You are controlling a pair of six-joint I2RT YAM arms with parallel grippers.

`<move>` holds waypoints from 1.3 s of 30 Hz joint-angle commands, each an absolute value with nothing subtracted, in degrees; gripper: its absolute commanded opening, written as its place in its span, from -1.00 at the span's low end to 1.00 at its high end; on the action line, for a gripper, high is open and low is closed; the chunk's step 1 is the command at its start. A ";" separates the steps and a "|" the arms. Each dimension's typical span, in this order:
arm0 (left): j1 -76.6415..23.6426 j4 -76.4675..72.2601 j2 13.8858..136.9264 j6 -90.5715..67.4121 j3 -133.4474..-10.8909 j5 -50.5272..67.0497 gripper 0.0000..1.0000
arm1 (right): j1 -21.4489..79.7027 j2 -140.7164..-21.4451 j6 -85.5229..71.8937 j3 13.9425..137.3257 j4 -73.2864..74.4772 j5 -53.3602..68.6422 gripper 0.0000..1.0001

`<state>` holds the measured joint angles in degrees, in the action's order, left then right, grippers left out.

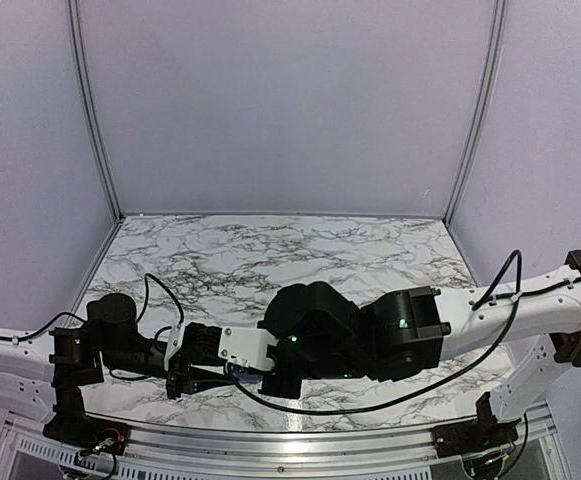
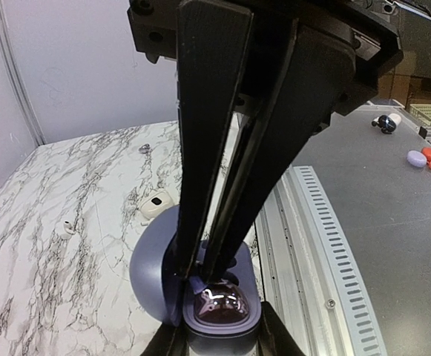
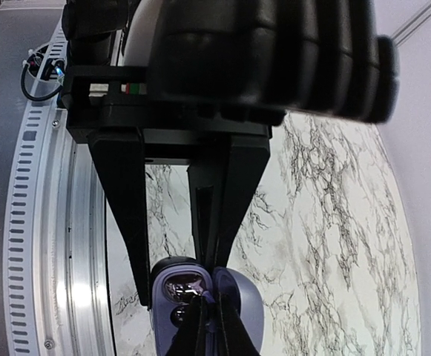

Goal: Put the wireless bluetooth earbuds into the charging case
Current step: Adjust the right earbud in the right side groove of the charging case, then pick up the left earbud from the corner of the board.

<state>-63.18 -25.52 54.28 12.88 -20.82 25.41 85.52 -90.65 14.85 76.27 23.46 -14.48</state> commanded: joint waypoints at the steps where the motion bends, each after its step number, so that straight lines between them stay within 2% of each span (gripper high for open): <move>1: -63.37 -27.88 53.20 12.67 -22.72 24.19 -1.00 | 86.65 -90.14 14.18 77.89 24.75 -12.06 -0.86; 13: -63.26 -27.87 52.87 12.49 -22.81 23.23 -1.00 | 87.14 -88.88 13.46 76.91 24.90 -8.87 -0.93; 23: -63.19 -28.02 52.56 12.46 -22.94 23.67 -1.00 | 87.19 -88.04 13.45 75.81 24.91 -7.81 -0.91; 34: -63.19 -28.02 53.98 12.76 -23.25 24.47 -1.00 | 86.30 -82.33 11.47 73.91 21.79 -10.60 -0.60; 39: -63.19 -27.99 55.28 12.64 -23.55 23.51 -1.00 | 77.41 -75.26 4.28 67.13 18.10 -7.25 -0.24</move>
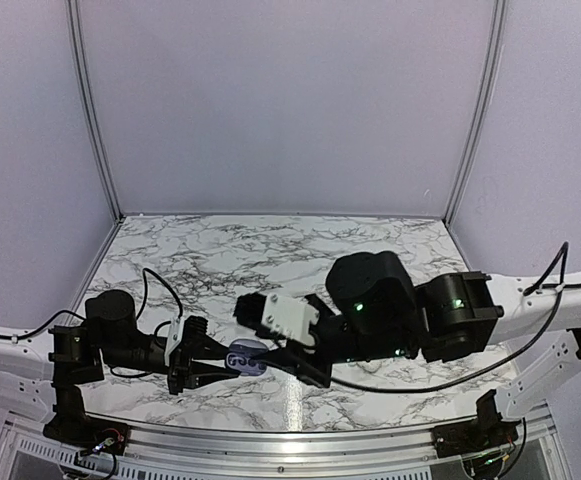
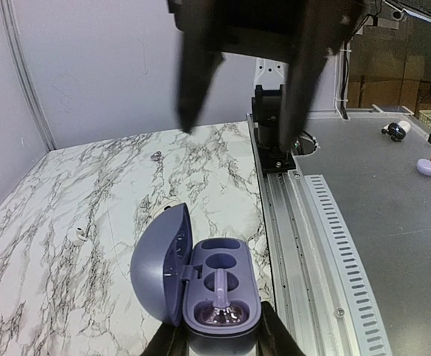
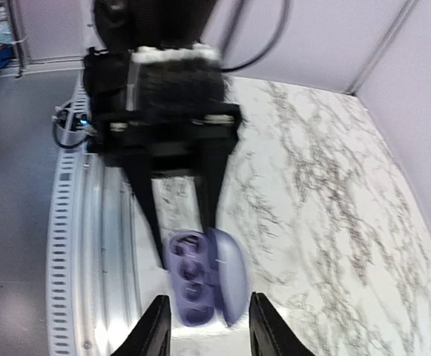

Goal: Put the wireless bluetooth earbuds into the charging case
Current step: Pick up the left earbud from the corner of the board.

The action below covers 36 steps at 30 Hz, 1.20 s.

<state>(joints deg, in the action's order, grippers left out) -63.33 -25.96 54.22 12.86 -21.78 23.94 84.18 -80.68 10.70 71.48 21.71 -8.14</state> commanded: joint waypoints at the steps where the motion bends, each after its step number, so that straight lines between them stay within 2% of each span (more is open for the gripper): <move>1: -63.18 -28.03 55.47 12.56 -23.63 23.31 -1.00 | 74.95 -74.01 2.59 65.85 18.32 -6.65 -0.14; 6: -63.19 -28.12 56.50 12.22 -23.73 23.19 -1.00 | 60.16 -69.94 -7.73 61.30 23.36 -7.13 0.01; 11: -63.19 -28.79 57.37 12.22 -23.86 23.23 -1.00 | 39.84 -66.71 -18.64 53.36 30.79 -6.61 0.02; 18: -63.06 -29.94 57.72 12.35 -23.07 22.88 -1.00 | 18.36 -60.15 -22.96 40.90 29.43 -4.83 -0.05; 23: -63.00 -30.29 57.20 12.48 -22.60 22.69 -1.00 | 14.19 -60.68 -30.25 38.54 29.56 -8.50 -0.08; 36: -62.40 -30.54 56.36 12.66 -21.84 22.62 -1.00 | 13.71 -66.49 -42.57 34.48 32.85 -20.66 -0.05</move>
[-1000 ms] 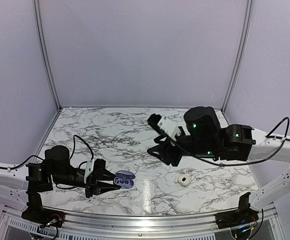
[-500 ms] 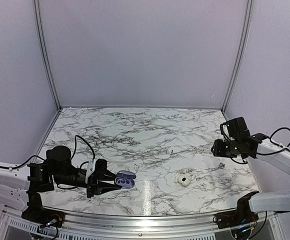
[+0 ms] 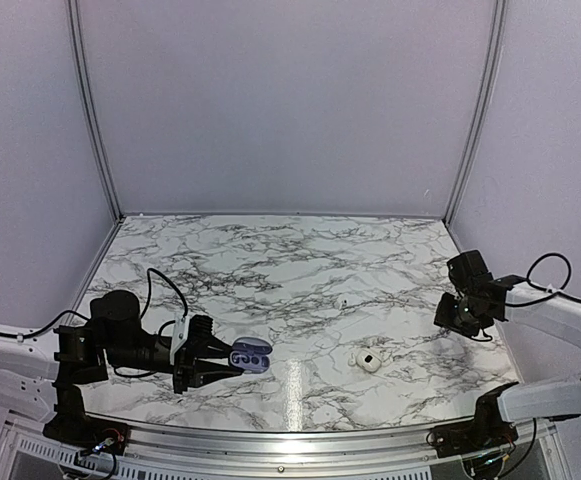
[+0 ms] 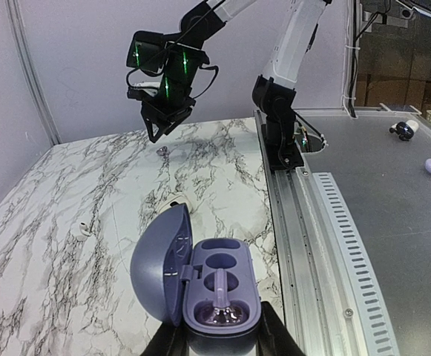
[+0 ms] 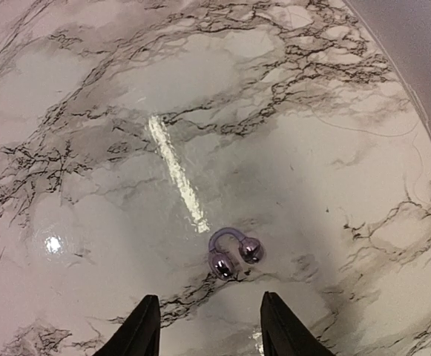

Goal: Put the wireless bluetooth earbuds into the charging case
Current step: Pick up the left earbud from the corner of the board.

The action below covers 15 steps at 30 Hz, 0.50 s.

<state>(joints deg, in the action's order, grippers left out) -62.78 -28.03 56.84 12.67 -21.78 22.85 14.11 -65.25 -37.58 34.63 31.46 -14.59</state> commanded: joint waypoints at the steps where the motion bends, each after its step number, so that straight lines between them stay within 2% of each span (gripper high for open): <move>1: -62.40 -30.58 56.60 12.70 -21.92 22.67 -1.00 | 13.75 -66.97 -42.53 34.31 32.45 -20.94 -0.06; 15: -62.40 -30.93 57.30 12.73 -22.26 22.78 -0.99 | 12.55 -76.39 -43.27 33.68 25.00 -19.80 0.00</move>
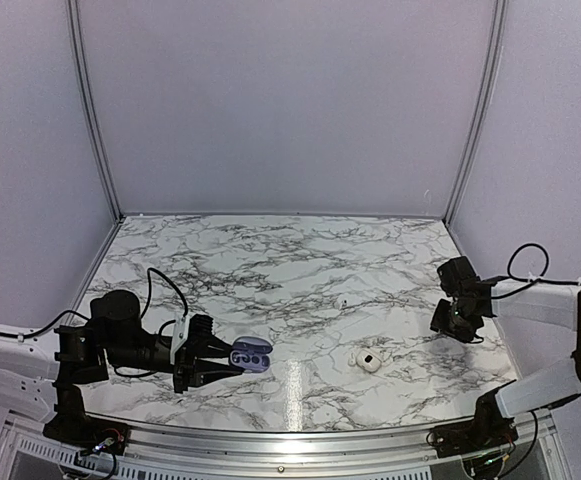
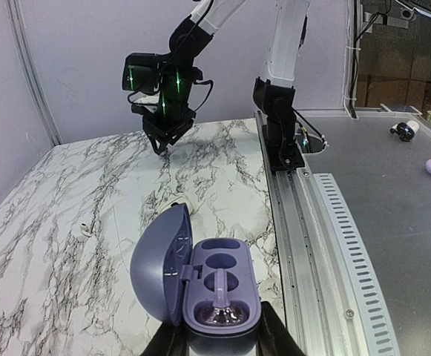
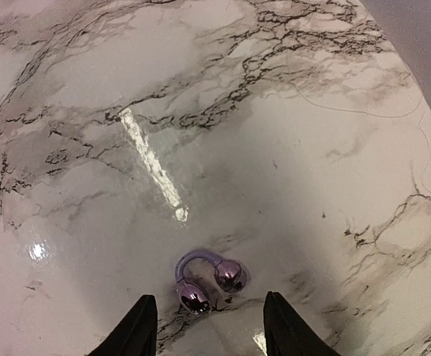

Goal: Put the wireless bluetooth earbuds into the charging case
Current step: Pick up the left earbud from the corner of the board.

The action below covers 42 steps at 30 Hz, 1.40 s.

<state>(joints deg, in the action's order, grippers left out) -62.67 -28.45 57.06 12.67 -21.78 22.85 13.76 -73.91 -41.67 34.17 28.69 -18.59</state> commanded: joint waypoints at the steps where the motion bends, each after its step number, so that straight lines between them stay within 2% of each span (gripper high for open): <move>1: -62.33 -30.86 57.26 12.74 -22.20 22.73 -1.00 | 12.45 -77.22 -43.20 33.74 24.49 -19.61 -0.01; 10: -62.15 -30.98 57.48 12.66 -22.15 22.55 -1.00 | 11.78 -79.97 -41.31 33.25 20.96 -19.54 -0.14; 27: -61.61 -31.02 56.61 12.04 -21.93 22.08 -0.99 | 11.74 -81.74 -32.88 34.42 17.86 -12.38 -0.54; 35: -61.52 -31.02 56.76 12.13 -22.27 21.99 -1.00 | 12.05 -78.15 -27.87 34.26 17.96 -7.61 -0.58; 42: -61.35 -31.11 57.30 12.23 -22.84 22.23 -1.00 | 18.09 -72.45 -23.78 35.20 17.19 -4.19 -0.56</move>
<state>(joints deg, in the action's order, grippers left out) -61.80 -28.47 57.08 12.58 -21.78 22.02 14.55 -75.42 -27.53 33.82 18.06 -8.58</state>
